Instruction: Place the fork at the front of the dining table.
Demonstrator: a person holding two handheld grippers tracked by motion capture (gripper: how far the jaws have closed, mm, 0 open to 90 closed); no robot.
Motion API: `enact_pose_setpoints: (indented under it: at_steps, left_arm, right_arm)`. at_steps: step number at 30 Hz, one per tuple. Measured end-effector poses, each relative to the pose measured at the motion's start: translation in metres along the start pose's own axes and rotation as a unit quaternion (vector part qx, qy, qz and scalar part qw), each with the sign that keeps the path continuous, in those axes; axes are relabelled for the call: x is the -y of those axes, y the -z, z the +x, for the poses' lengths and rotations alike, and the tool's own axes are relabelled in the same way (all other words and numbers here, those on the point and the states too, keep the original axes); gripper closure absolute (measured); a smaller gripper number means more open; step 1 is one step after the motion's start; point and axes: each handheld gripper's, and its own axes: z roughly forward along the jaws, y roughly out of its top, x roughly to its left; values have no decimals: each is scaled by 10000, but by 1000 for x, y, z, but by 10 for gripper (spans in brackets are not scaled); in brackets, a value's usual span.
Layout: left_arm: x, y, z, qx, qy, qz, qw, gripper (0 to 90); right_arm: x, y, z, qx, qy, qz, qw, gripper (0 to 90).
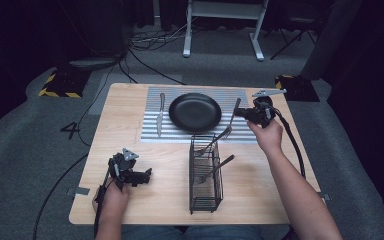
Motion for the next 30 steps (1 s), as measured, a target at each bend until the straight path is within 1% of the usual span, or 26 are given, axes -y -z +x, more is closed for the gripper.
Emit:
enact_pose_setpoints:
  at_steps: [3,4,6,14,17,19,21,24,26,30]
  left_arm:
    - [0,0,0,0,-1,1,10000,0]
    - [0,0,0,-4,3,1,10000,0]
    - [0,0,0,-12,10,-4,10000,0]
    - [1,0,-1,-34,24,-6,10000,0]
    - [2,1,-2,-82,84,-9,9999,0]
    - [2,1,-3,-93,85,-14,9999,0]
    - [2,1,-2,-86,84,-8,9999,0]
    - [2,1,-2,-85,83,-6,9999,0]
    - [2,1,-2,-86,84,-6,9999,0]
    - [2,1,-2,-91,84,-14,9999,0]
  right_arm:
    - [0,-1,1,-32,-24,8,10000,864]
    - [-1,-2,1,-11,36,80,10000,863]
    - [0,-5,1,14,59,160,9999,864]
    - [0,-7,-2,34,21,194,9998,862]
    - [-3,-9,-5,150,15,308,9994,853]
    - [-5,-10,-8,182,8,348,9992,850]
    - [-4,-11,-10,224,-16,330,9992,845]
    - [-2,-12,-15,235,-134,313,9991,840]
    - [-2,-12,-16,248,-136,326,9991,838]
    - [1,-13,-24,309,-217,343,9987,825]
